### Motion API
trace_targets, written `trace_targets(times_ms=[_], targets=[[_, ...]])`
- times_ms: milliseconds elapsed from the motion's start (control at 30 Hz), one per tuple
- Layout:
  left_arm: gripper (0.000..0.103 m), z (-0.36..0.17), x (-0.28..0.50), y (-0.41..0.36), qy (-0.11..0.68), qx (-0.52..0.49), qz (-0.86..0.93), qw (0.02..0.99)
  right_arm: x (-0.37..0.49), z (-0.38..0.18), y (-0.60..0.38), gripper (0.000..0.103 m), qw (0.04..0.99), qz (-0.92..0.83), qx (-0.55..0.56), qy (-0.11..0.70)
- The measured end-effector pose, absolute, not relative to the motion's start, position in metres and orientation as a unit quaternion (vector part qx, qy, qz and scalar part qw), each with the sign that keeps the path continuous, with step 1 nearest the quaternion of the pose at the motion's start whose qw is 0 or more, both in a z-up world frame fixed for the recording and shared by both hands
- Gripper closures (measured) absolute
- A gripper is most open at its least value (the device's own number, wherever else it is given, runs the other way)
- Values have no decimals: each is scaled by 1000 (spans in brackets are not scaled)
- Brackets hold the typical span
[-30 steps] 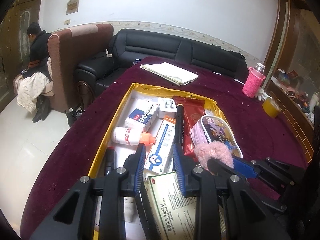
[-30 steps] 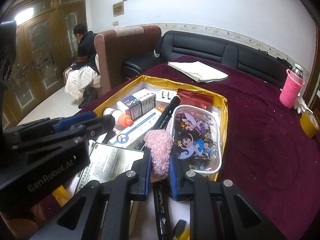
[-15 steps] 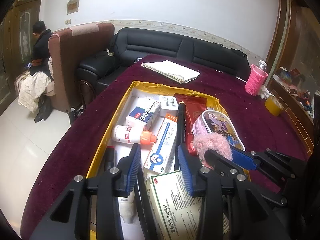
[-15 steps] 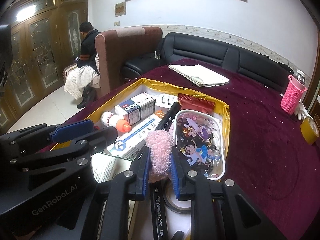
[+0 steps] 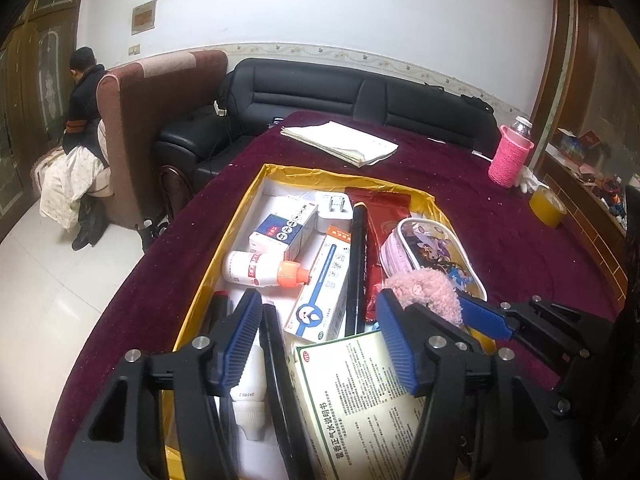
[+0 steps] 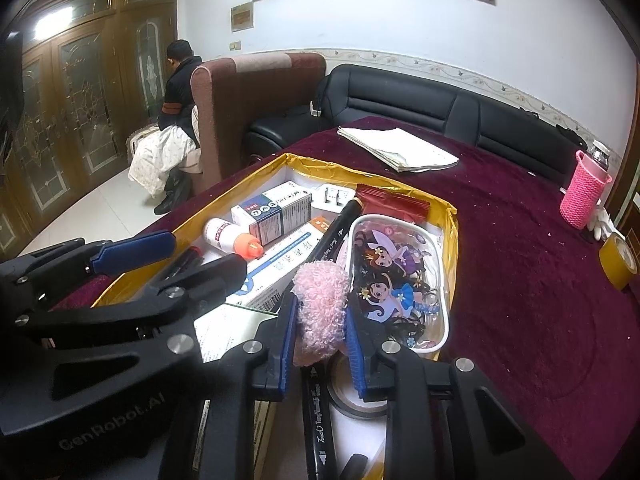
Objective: Organize objects
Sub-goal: 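Lower the white bottle into the tray and open the left gripper, then set the pink pom-pom beside the pouch and open the right gripper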
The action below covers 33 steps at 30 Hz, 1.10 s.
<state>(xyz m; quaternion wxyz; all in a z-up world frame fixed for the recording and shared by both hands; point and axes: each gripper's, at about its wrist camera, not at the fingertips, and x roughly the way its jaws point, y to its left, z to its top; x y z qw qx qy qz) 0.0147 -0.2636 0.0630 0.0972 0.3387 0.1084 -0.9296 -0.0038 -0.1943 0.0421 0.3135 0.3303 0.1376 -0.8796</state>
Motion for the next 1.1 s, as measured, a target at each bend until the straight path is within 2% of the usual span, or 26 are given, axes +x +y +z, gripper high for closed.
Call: trace_targets(times_ms=[200, 367, 667, 800, 1100], targets=[[31, 63, 15, -263, 107, 338, -930, 101, -2, 42, -194, 72, 311, -880, 328, 145], [24, 61, 16, -264, 106, 340, -929, 103, 3, 43, -192, 48, 308, -884, 320, 148], [17, 64, 22, -261, 104, 333, -930, 110, 13, 49, -182, 36, 304, -890, 306, 146], [7, 64, 28, -255, 102, 323, -934, 115, 20, 51, -172, 33, 306, -893, 298, 141], [0, 64, 32, -236, 91, 309, -936, 143, 38, 52, -149, 21, 307, -905, 265, 131]])
